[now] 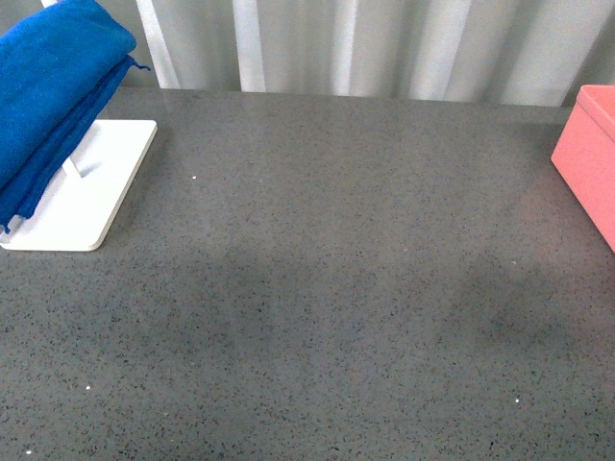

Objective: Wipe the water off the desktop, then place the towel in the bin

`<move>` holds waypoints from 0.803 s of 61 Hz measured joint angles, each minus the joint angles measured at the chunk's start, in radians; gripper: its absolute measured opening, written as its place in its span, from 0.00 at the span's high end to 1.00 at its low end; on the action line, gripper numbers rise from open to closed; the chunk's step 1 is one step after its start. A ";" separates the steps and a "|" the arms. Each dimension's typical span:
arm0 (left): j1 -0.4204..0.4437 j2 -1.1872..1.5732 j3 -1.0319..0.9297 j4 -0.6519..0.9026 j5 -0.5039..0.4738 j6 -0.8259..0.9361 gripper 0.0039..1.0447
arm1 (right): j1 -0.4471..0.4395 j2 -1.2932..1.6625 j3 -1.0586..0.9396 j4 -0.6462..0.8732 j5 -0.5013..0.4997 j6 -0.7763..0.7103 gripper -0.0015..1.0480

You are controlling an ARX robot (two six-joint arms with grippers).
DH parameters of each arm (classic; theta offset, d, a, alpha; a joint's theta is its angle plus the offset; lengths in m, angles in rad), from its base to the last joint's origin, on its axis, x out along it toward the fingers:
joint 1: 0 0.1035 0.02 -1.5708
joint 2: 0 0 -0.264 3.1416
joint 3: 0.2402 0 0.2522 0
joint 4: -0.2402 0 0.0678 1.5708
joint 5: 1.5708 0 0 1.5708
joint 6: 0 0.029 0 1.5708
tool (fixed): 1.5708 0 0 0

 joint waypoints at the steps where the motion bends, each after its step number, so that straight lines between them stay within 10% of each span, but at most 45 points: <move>1: 0.000 0.000 0.000 0.000 0.000 0.000 0.06 | 0.000 0.000 0.000 0.000 0.000 0.000 0.07; 49: 0.000 0.000 0.000 0.000 0.000 0.000 0.06 | 0.000 0.000 0.000 0.000 0.000 0.000 0.07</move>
